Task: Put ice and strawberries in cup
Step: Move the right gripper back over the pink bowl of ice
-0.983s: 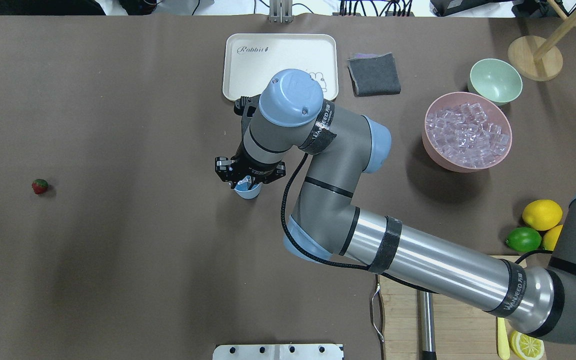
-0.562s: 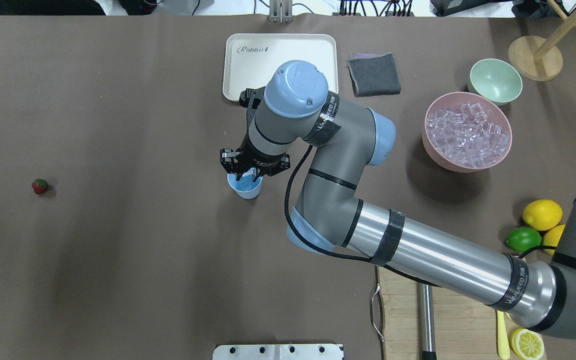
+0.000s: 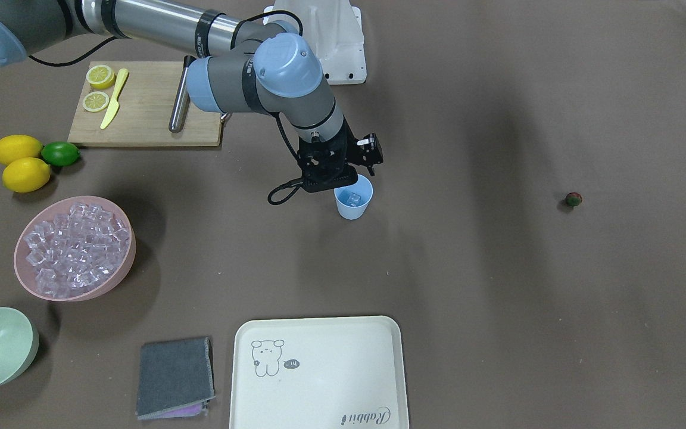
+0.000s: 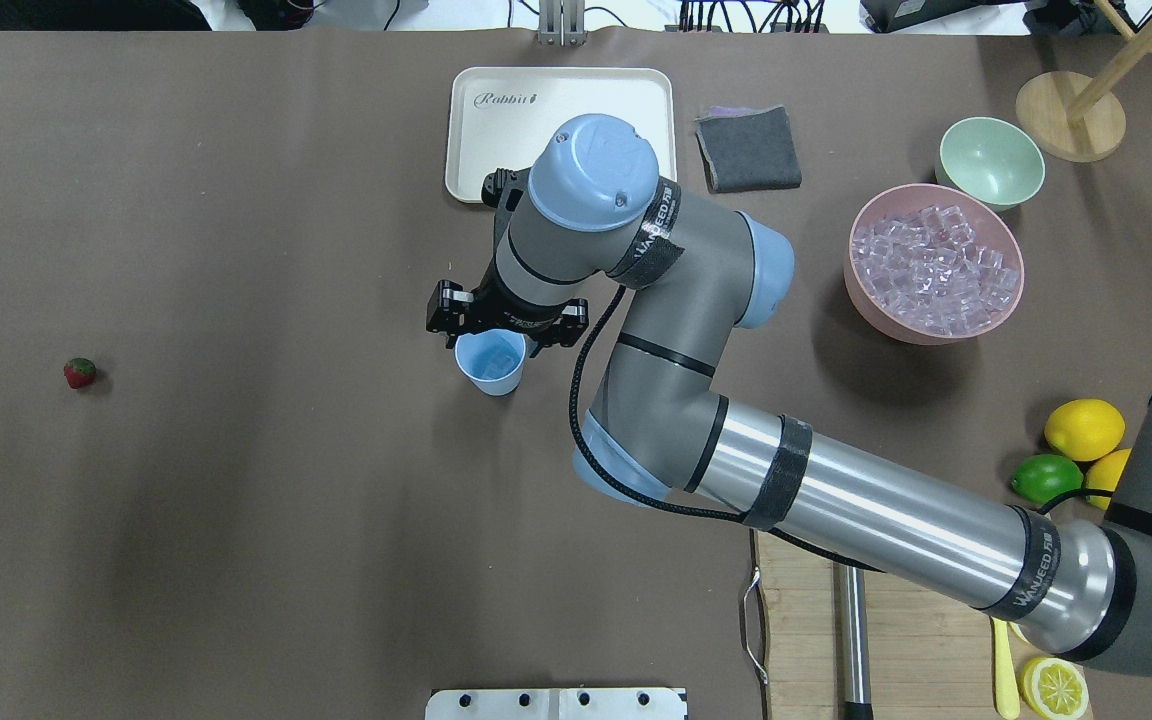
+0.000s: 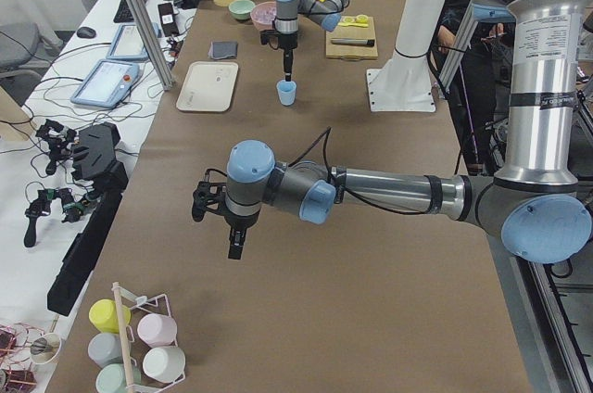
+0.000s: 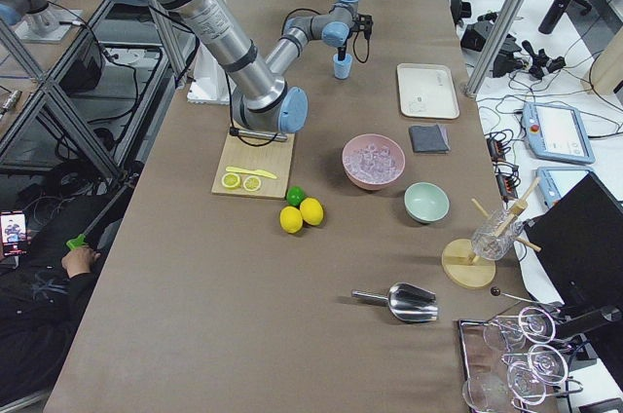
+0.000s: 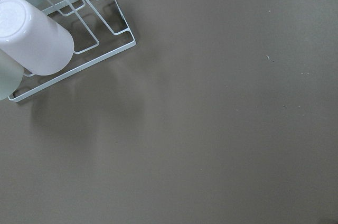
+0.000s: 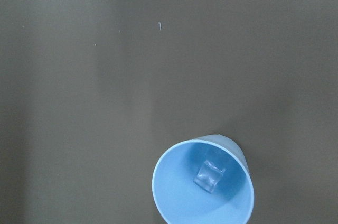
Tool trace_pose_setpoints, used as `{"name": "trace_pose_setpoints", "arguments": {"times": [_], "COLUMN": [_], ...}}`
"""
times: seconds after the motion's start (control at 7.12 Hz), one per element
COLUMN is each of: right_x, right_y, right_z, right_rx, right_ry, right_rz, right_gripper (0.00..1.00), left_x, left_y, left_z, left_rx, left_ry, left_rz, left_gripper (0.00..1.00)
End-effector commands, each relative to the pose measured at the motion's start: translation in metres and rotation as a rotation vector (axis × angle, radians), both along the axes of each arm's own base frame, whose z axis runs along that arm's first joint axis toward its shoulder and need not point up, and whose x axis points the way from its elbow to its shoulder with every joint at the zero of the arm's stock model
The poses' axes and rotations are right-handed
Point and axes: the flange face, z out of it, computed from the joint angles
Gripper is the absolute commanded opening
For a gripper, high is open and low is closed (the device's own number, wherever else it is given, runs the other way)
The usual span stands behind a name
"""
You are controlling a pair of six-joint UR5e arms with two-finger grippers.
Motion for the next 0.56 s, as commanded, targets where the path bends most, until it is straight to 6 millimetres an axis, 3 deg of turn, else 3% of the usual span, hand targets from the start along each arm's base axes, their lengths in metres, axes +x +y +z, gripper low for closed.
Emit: {"name": "trace_pose_setpoints", "arguments": {"times": [0.0, 0.14, 0.42], "right_x": [0.100, 0.156, 0.246], "right_y": [-0.033, -0.046, -0.083], "right_z": [0.008, 0.031, 0.099], "right_rx": [-0.077, -0.068, 0.006], "right_ry": [-0.019, -0.007, 0.117], "right_rz": [-0.014, -0.017, 0.006], "right_gripper": [1.00, 1.00, 1.00], "left_x": [0.000, 0.000, 0.000], "left_y": [-0.002, -0.001, -0.001], "left_z": [-0.002, -0.001, 0.000], "left_rx": [0.002, 0.000, 0.002], "left_ry": [0.001, 0.001, 0.001], "left_rz": [0.000, 0.000, 0.000], "left_gripper": [0.98, 0.98, 0.98]}}
